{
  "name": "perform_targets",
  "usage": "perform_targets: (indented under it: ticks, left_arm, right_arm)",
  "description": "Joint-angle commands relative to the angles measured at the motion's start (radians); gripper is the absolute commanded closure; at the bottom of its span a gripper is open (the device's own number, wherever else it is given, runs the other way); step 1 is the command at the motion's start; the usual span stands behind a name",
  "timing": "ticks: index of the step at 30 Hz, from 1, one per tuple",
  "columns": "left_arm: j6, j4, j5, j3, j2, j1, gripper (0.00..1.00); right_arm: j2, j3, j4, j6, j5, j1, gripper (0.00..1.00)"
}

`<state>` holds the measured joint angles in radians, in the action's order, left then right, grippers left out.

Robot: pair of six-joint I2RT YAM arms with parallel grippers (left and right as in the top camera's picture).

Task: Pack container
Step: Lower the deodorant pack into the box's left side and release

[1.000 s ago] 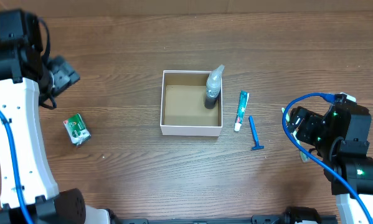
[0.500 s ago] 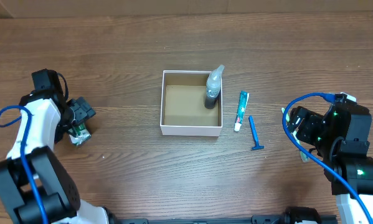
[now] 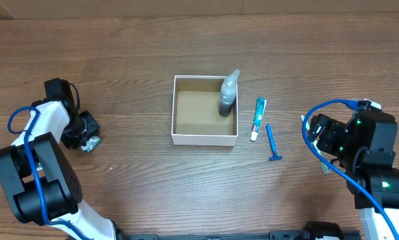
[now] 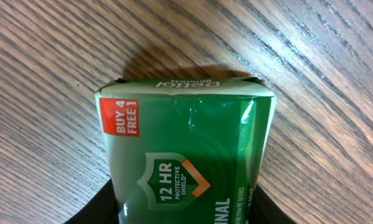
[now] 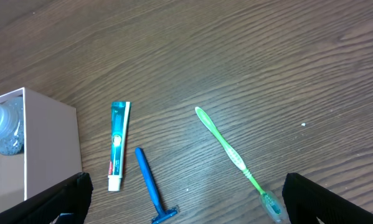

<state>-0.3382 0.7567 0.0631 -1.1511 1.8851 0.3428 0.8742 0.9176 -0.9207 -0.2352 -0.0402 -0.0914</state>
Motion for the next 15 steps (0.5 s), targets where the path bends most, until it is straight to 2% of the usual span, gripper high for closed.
perform_targets:
  ticks: [1,3,6,9,12,13,15]
  left_arm:
    - [0.002,0.016,-0.002,0.001,0.024,0.006,0.78]
    - [0.002,0.092,-0.002,-0.053,0.021,0.004,0.96]
    - [0.002,0.246,-0.014,-0.229,-0.055,-0.040,0.96]
    - [0.022,0.339,-0.080,-0.406,-0.198,-0.171,0.96]
    - [0.067,0.338,-0.105,-0.522,-0.305,-0.428,0.96]
    - [0.069,0.315,-0.105,-0.535,-0.308,-0.600,0.96]
    - [0.068,0.301,-0.105,-0.534,-0.282,-0.745,0.96]
  right_arm:
    - [-0.008,0.026,0.002,-0.004,0.001,-0.004,0.00]
    - [-0.008,0.026,0.002,-0.004,0.001,-0.004,0.00]
    - [-0.008,0.026,0.002,-0.004,0.001,-0.004,0.00]
    - [-0.008,0.026,0.002,-0.004,0.001,-0.004,0.00]
    - [-0.003,0.026,0.002,-0.004,0.001,-0.004,0.00]
    - [0.013,0.026,-0.002,-0.004,0.001,-0.004,0.00]
    - [0.032,0.026,-0.002,-0.005,0.001,-0.004,0.00]
